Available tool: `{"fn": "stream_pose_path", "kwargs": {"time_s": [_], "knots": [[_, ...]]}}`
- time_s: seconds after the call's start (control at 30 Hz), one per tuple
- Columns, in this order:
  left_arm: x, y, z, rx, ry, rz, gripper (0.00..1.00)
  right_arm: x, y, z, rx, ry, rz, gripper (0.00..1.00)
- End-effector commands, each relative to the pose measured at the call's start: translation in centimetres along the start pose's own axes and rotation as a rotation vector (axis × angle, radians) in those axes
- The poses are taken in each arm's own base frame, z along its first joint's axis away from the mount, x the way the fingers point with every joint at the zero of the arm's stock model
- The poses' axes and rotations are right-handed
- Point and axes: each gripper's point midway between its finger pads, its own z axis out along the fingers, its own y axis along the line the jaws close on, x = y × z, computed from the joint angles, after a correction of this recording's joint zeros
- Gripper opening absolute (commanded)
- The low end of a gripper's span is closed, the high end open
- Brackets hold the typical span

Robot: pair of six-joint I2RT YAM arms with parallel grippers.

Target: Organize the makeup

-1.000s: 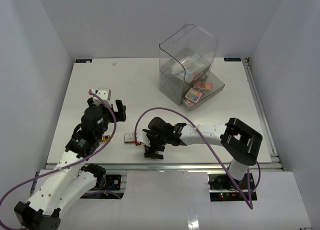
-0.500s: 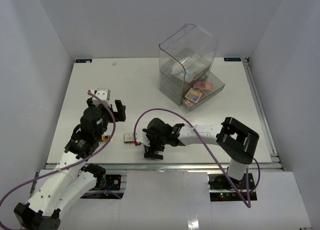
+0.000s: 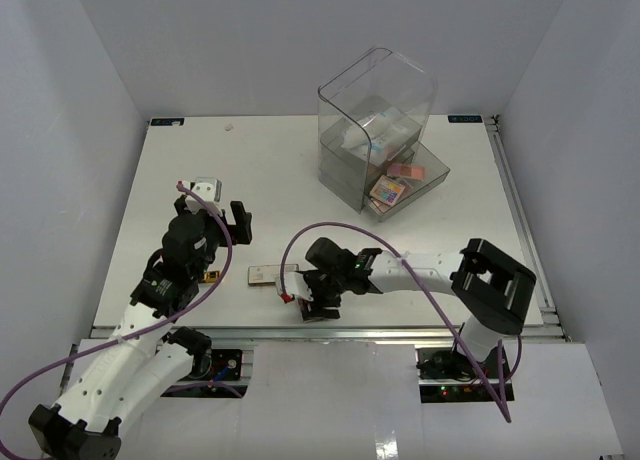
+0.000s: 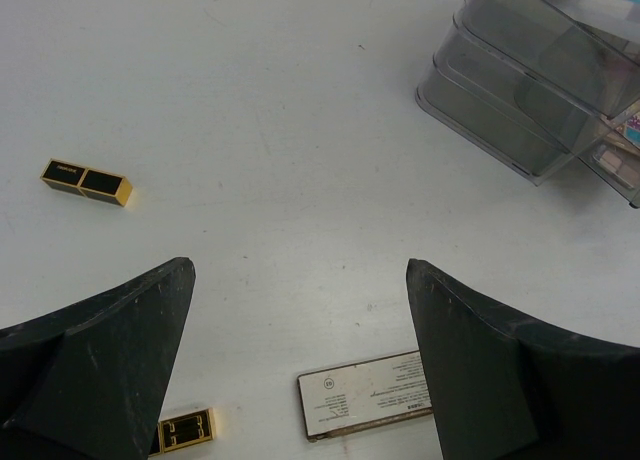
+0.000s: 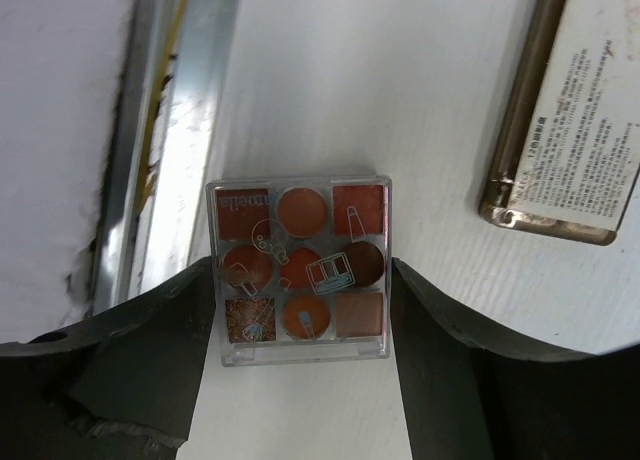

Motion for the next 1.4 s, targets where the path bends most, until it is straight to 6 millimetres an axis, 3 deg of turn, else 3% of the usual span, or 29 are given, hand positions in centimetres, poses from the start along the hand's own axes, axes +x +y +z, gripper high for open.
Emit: {"fn": "stream_pose_path", "kwargs": {"time_s": [0.0,0.17,0.37,0.4,0.53,0.67,0.7,0.8,1.07,1.23,1.37], "knots": [[-0.2,-0.1,0.0,0.007,-0.012,-0.010,0.98,-0.7,1.2,-4.1,-0.102,-0.064,-0.150,0.14],[0.0,-0.5,0.2,0.030,0.001,-0.011,0.98,1.0,-1.6,-10.3,0.004,-0.093,-0.087,0.08],[0.3,-1.1,0.3,0.058,0.012,-0.012,0.98,5.1,-6.7,-18.7,0.347,-0.099,0.091,0.08],[0.3,-1.1,0.3,0.061,0.011,-0.013,0.98,5.5,-6.9,-19.0,0.368,-0.097,0.124,0.08],[0.5,-1.6,0.4,0.085,0.024,-0.011,0.98,10.6,-11.0,-26.0,0.670,-0.111,0.349,0.08],[1.1,-2.3,0.7,0.120,0.049,-0.010,0.98,14.3,-13.9,-30.4,0.803,-0.154,0.544,0.08],[1.0,-2.3,0.7,0.123,0.050,-0.010,0.98,14.0,-14.9,-31.6,0.833,-0.177,0.578,0.08],[1.1,-2.5,0.7,0.131,0.050,-0.011,0.98,15.4,-17.0,-32.6,0.868,-0.213,0.726,0.08],[1.1,-2.7,0.6,0.146,0.049,-0.008,0.98,16.0,-23.1,-35.4,1.002,-0.300,0.809,0.08],[1.1,-3.0,0.6,0.159,0.053,-0.008,0.98,17.6,-25.6,-35.3,1.024,-0.291,0.869,0.10],[1.1,-3.0,0.5,0.163,0.051,-0.007,0.98,19.4,-26.9,-34.5,1.027,-0.257,0.902,0.22]]}}
